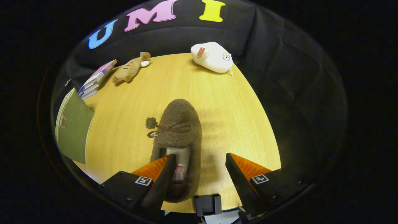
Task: Open the storage box then place both shoes into the box .Put the left shoe in first, then the right shoe, with the right side of both shoes facing outward in a uniform manner.
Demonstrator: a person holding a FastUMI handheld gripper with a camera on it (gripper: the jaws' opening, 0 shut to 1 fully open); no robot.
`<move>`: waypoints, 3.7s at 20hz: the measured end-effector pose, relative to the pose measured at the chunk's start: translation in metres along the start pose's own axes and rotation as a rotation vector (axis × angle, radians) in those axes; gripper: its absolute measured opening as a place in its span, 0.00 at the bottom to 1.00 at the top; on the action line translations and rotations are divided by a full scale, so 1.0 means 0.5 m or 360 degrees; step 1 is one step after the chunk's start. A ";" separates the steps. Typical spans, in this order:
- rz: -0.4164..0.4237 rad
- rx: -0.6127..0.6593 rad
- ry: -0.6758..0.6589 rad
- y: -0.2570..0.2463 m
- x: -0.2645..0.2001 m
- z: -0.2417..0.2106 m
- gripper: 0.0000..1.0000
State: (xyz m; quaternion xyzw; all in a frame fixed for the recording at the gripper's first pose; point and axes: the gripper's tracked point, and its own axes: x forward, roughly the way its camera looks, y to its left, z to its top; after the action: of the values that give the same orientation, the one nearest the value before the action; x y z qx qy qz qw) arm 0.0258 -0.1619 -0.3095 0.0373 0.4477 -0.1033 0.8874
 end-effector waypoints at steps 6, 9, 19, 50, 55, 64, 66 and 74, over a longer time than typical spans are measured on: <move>0.0084 0.0124 0.0064 0.035 0.059 0.016 0.84; 0.0087 0.0151 0.0087 0.048 0.072 0.015 0.53; 0.0040 0.0240 0.0090 0.046 0.057 0.020 0.08; 0.0653 0.0273 -0.0106 0.871 -0.338 0.194 0.08; 0.0615 0.0273 0.0003 0.932 -0.283 0.157 0.08; 0.0572 0.0299 0.0085 0.958 -0.255 0.118 0.29; 0.0644 0.0322 0.0019 0.969 -0.278 0.135 0.64; 0.0603 0.0290 -0.0340 0.857 -0.381 0.228 0.99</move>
State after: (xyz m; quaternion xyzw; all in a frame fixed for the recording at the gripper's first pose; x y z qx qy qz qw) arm 0.0981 0.2668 -0.0999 0.1895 0.3250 0.0219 0.9263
